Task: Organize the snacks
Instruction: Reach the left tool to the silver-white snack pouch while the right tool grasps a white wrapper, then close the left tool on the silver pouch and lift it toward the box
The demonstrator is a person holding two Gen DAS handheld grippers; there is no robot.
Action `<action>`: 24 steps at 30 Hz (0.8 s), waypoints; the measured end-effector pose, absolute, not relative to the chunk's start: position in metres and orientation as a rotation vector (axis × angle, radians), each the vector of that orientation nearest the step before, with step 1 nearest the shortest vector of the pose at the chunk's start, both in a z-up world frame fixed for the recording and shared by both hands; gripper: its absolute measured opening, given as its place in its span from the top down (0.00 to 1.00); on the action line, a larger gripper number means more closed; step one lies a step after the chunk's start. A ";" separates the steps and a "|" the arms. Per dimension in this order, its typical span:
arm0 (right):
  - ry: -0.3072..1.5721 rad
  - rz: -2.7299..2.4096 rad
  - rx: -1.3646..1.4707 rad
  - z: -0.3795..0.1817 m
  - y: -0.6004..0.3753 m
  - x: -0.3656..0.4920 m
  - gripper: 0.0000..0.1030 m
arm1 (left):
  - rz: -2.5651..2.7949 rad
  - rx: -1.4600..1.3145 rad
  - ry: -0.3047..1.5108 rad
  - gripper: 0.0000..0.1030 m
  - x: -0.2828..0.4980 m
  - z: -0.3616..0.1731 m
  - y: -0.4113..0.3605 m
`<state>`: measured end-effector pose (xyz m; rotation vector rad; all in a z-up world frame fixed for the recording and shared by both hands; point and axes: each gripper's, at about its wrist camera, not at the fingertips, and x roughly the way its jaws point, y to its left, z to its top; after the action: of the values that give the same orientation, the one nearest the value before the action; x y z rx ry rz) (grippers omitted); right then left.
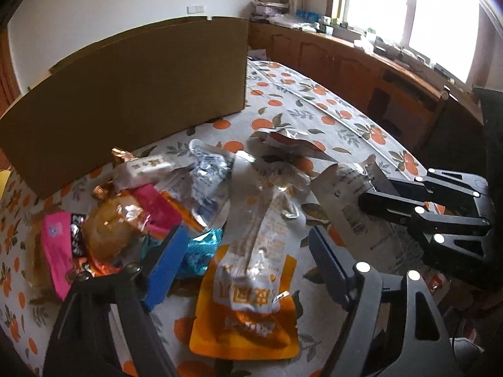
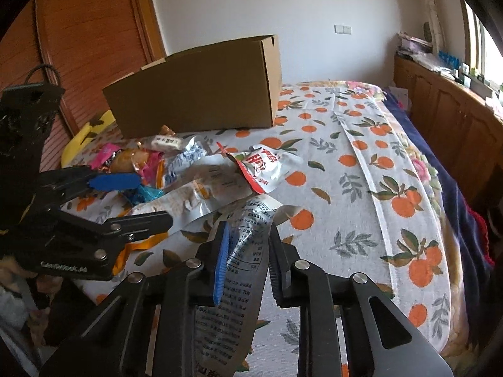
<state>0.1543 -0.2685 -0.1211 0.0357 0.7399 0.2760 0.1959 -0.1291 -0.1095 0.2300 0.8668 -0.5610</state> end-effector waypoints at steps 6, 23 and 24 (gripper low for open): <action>0.713 0.267 0.016 -0.117 -0.272 0.155 0.81 | -0.580 0.341 0.908 0.40 0.204 -0.119 -0.147; 0.726 0.271 0.074 -0.123 -0.286 0.164 0.80 | -0.624 0.370 0.940 0.30 0.226 -0.120 -0.165; 0.726 0.270 0.073 -0.124 -0.286 0.163 0.80 | -0.627 0.366 0.941 0.33 0.225 -0.120 -0.165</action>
<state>0.1632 -0.2858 -0.1235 0.0730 0.7259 0.2698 0.2250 -0.1650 -0.1199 0.3659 0.9412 -0.6271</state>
